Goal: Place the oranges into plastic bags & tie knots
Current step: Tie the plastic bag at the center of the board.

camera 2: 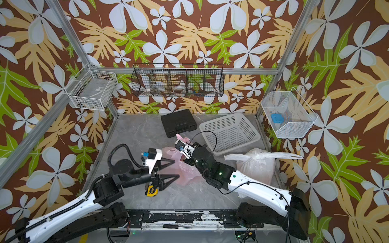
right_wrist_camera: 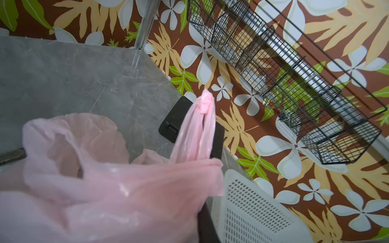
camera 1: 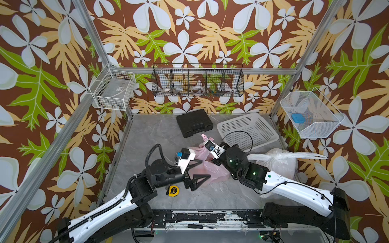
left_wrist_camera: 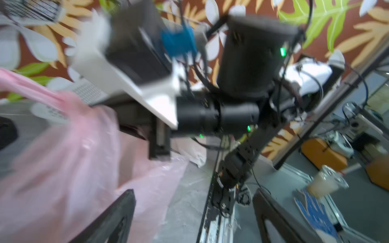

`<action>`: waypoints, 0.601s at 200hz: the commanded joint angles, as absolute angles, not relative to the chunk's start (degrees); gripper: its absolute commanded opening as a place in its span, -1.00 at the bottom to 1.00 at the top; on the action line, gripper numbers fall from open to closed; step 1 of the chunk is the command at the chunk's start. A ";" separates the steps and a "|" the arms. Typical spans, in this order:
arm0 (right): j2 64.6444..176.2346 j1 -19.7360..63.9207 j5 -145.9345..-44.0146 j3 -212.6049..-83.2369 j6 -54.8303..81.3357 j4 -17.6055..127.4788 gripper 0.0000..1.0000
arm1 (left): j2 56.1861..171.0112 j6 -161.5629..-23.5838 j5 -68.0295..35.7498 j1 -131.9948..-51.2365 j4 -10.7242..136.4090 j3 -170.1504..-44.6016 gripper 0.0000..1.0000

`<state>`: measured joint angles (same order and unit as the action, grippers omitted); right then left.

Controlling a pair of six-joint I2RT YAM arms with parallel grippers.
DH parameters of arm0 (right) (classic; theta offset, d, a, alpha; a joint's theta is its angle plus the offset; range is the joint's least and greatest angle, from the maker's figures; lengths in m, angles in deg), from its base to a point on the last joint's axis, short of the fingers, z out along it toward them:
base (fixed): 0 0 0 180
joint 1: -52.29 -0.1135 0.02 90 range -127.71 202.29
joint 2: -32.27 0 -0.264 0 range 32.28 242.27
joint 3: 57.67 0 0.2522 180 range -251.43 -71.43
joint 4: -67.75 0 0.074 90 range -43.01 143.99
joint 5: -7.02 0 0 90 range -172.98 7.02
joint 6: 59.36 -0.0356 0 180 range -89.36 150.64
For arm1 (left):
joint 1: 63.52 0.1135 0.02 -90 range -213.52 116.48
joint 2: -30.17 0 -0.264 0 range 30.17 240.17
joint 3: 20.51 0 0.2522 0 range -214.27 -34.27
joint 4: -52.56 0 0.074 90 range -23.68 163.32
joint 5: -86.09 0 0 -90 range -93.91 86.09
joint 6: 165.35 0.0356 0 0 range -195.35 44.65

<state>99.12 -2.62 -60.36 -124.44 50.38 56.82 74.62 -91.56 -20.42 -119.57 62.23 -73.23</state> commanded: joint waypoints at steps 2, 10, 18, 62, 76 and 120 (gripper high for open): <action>98.13 -0.21 -70.36 -126.28 41.91 50.33 -1.00 | 79.62 -90.35 -10.88 -124.08 50.42 -71.28 0.75; 97.81 0.43 -72.22 -126.95 41.13 48.81 -1.00 | 81.84 -90.19 -7.96 -125.29 47.41 -71.04 0.74; 97.63 0.84 -73.53 -127.51 40.68 47.39 -1.00 | 83.93 -89.11 -6.48 -125.60 43.78 -70.79 0.73; 96.57 2.79 -79.22 -130.29 38.95 40.71 -1.00 | 89.45 -82.83 2.21 -125.63 33.28 -69.29 0.66; 96.69 3.60 -80.56 -131.26 38.51 38.97 -1.00 | 90.79 -79.99 2.70 -125.57 31.85 -69.10 0.65; 97.64 6.95 -86.70 -134.70 36.71 33.26 -1.00 | 92.77 -73.19 12.63 -125.49 29.42 -66.44 0.46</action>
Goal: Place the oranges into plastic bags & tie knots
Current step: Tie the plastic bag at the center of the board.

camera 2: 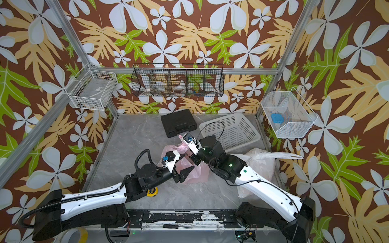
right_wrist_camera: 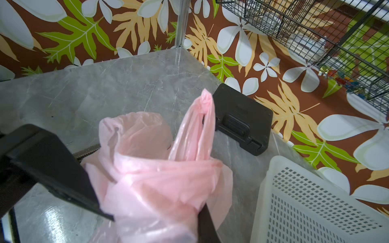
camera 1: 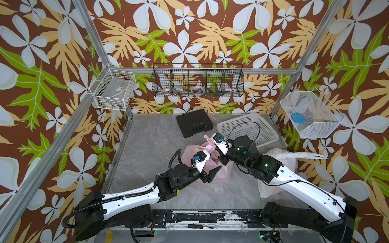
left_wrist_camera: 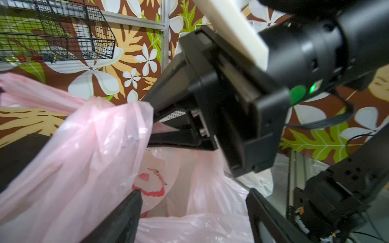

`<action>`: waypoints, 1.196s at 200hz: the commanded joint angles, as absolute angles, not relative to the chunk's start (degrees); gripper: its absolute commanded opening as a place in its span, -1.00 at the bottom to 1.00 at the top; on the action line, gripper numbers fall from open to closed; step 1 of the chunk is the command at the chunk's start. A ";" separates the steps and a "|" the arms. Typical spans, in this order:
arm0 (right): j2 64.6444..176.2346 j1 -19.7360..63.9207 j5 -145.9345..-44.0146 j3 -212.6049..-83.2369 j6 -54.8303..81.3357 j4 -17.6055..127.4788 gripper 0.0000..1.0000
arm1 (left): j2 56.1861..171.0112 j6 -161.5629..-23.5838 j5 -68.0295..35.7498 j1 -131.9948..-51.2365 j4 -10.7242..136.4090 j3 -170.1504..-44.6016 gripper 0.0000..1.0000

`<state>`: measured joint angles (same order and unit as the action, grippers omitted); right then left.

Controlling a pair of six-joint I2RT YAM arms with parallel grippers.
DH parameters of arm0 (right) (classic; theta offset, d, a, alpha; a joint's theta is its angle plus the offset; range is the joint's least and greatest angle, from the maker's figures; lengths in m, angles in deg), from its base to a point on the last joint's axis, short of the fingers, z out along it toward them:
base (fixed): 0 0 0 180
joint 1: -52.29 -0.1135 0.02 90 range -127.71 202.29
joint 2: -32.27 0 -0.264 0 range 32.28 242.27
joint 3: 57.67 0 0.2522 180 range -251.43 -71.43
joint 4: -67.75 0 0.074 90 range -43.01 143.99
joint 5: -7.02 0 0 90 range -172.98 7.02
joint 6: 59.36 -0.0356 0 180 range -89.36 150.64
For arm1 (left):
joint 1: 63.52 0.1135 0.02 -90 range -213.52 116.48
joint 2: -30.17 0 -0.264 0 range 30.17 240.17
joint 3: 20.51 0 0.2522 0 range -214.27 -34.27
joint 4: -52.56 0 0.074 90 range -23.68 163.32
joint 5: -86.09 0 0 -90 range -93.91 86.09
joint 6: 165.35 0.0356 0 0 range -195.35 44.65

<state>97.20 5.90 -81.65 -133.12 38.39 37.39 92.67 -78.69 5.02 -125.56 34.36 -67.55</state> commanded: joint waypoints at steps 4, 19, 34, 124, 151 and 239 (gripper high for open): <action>97.71 7.16 -87.45 -135.06 36.67 32.84 -1.00 | 92.68 -72.81 13.78 -125.48 28.86 -66.09 0.41; 97.84 7.25 -89.58 -135.88 36.39 31.44 -1.00 | 92.03 -71.69 17.54 -125.41 25.75 -64.42 0.07; 98.05 7.26 -91.46 -136.68 36.33 30.19 -1.00 | 91.54 -71.69 17.32 -124.45 24.61 -63.83 -0.09; 98.24 7.28 -94.04 -138.81 35.05 26.92 -1.00 | 95.24 -72.36 14.30 -122.46 20.44 -63.79 0.16; 97.26 7.25 -92.89 -138.69 34.79 26.78 -1.00 | 95.76 -73.18 16.10 -121.50 17.78 -62.23 0.17; 96.57 7.21 -89.78 -138.56 33.98 27.61 -1.00 | 88.24 -74.96 -9.05 -121.87 21.22 -58.38 -0.47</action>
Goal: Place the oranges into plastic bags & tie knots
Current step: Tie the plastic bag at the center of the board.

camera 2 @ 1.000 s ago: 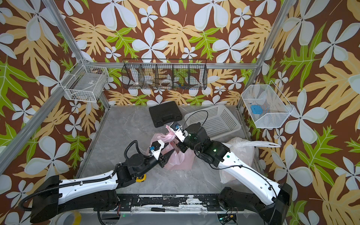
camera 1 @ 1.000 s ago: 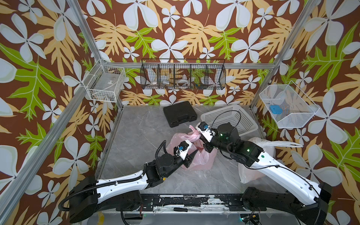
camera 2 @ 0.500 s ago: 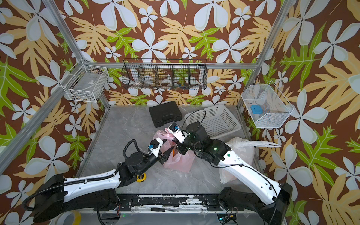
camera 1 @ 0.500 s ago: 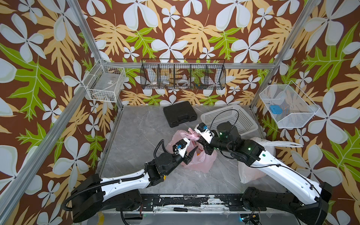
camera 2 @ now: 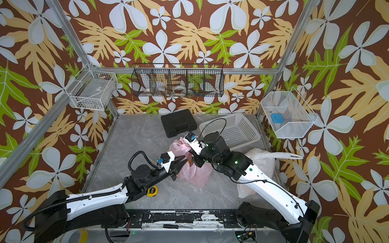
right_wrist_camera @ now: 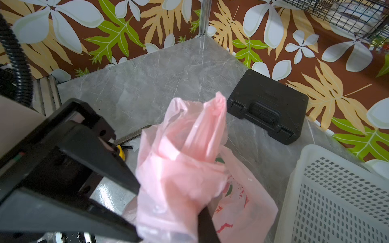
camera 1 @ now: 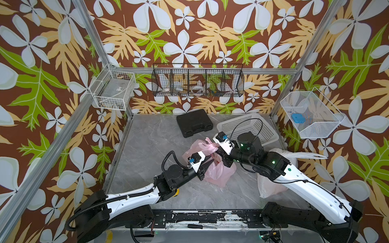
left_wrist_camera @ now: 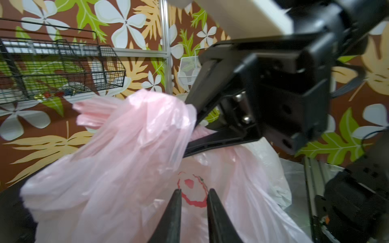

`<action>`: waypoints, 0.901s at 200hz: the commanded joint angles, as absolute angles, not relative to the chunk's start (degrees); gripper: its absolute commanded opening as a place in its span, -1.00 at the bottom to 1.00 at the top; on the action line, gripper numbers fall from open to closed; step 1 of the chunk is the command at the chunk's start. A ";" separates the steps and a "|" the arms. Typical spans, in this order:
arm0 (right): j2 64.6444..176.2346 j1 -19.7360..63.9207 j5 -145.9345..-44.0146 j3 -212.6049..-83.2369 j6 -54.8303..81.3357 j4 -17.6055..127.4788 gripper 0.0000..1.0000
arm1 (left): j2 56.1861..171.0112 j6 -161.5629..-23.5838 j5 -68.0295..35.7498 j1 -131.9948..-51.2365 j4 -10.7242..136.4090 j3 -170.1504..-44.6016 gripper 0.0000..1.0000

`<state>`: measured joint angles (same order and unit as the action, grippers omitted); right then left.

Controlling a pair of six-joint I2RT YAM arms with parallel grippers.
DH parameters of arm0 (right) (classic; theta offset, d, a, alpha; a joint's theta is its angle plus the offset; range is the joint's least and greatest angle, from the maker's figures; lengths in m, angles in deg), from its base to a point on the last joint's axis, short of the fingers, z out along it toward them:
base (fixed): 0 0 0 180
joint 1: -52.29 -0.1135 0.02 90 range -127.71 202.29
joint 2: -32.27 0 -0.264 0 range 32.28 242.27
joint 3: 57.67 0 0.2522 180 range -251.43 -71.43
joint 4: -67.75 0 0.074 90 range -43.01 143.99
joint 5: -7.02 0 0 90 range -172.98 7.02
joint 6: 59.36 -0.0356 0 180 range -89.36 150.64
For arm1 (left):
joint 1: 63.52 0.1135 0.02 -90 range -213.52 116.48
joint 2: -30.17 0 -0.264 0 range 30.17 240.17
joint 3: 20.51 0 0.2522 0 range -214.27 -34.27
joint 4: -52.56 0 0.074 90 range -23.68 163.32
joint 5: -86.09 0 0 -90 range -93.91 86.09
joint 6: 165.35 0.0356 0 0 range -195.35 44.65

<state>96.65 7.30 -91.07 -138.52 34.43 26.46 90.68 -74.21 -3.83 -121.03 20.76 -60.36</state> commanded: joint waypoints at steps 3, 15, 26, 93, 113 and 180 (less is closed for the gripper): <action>96.68 7.23 -89.82 -138.51 33.90 27.69 -1.00 | 87.90 -74.57 -9.01 -122.02 21.18 -58.14 -0.47; 96.85 7.25 -90.19 -138.44 33.81 27.80 -1.00 | 87.54 -73.55 -9.73 -122.85 21.11 -58.02 -0.46; 96.96 7.28 -90.57 -138.54 33.73 27.80 -1.00 | 88.42 -73.12 -10.35 -123.10 21.45 -59.28 -0.45; 96.09 7.25 -91.38 -138.38 33.02 27.49 -1.00 | 99.50 -70.79 1.18 -122.98 17.13 -64.68 -0.45; 96.25 7.26 -91.59 -138.76 33.17 26.79 -1.00 | 100.31 -69.99 4.57 -122.68 15.02 -63.54 -0.45; 96.34 7.28 -94.30 -138.78 33.27 26.48 -1.00 | 102.09 -70.00 4.71 -119.66 11.61 -64.07 -0.41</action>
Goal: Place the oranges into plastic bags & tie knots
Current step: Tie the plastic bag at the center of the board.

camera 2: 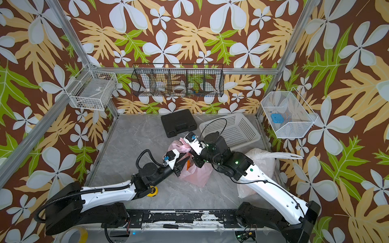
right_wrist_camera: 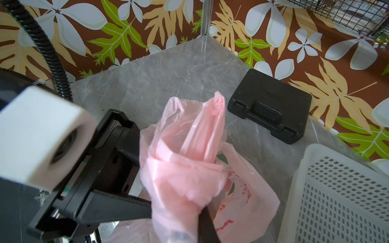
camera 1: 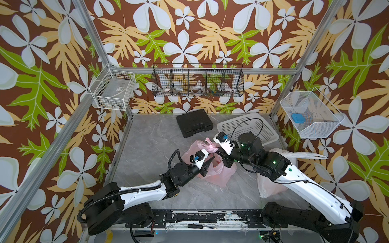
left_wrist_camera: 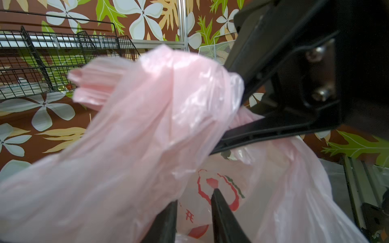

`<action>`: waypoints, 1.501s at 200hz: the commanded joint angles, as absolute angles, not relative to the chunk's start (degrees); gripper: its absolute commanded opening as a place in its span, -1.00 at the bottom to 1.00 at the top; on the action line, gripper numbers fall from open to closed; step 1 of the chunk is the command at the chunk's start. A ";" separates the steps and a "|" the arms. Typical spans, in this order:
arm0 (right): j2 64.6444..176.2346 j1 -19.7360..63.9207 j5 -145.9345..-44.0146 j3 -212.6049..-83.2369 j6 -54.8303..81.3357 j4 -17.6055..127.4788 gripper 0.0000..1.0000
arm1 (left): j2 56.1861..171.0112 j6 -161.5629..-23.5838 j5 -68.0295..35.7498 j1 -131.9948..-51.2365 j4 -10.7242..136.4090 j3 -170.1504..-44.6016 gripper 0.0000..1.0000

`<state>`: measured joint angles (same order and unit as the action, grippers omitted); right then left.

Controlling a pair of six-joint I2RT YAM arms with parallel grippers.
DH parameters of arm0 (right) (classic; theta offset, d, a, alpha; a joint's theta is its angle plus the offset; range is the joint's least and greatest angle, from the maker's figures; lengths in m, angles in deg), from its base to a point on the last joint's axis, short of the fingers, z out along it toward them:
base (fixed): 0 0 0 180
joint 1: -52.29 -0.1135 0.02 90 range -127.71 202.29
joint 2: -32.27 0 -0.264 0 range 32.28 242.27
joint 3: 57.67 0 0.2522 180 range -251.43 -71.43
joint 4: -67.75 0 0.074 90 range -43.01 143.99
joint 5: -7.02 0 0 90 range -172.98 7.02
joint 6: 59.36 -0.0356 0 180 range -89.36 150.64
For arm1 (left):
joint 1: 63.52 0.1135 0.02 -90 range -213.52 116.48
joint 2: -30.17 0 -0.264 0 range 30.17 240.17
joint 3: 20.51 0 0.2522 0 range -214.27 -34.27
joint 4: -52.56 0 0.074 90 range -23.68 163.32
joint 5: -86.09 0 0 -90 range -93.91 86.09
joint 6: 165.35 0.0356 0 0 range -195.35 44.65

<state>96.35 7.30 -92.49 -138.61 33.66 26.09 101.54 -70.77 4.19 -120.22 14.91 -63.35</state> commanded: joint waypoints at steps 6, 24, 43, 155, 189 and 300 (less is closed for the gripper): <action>96.35 7.23 -94.60 -138.83 33.30 26.48 -1.00 | 102.29 -69.92 4.41 -119.53 11.56 -64.17 -0.40; 96.33 7.26 -95.08 -138.74 33.27 26.30 -1.00 | 102.87 -69.17 4.43 -119.43 12.00 -64.54 -0.35; 96.18 7.23 -95.15 -138.86 33.19 25.87 -1.00 | 103.14 -68.59 6.69 -119.26 11.83 -64.55 -0.17; 96.26 7.22 -96.51 -138.14 33.01 25.07 -1.00 | 103.49 -68.23 2.94 -118.80 10.95 -65.66 -0.06; 96.57 7.26 -97.12 -138.06 33.01 24.89 -1.00 | 103.88 -68.28 2.00 -118.84 11.21 -66.43 -0.24; 95.86 7.23 -96.12 -137.61 32.92 25.16 -1.00 | 103.65 -68.50 3.11 -118.78 11.22 -65.94 -1.00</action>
<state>96.24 7.30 -96.38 -137.80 33.60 25.32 104.06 -68.24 1.61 -119.00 13.79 -66.02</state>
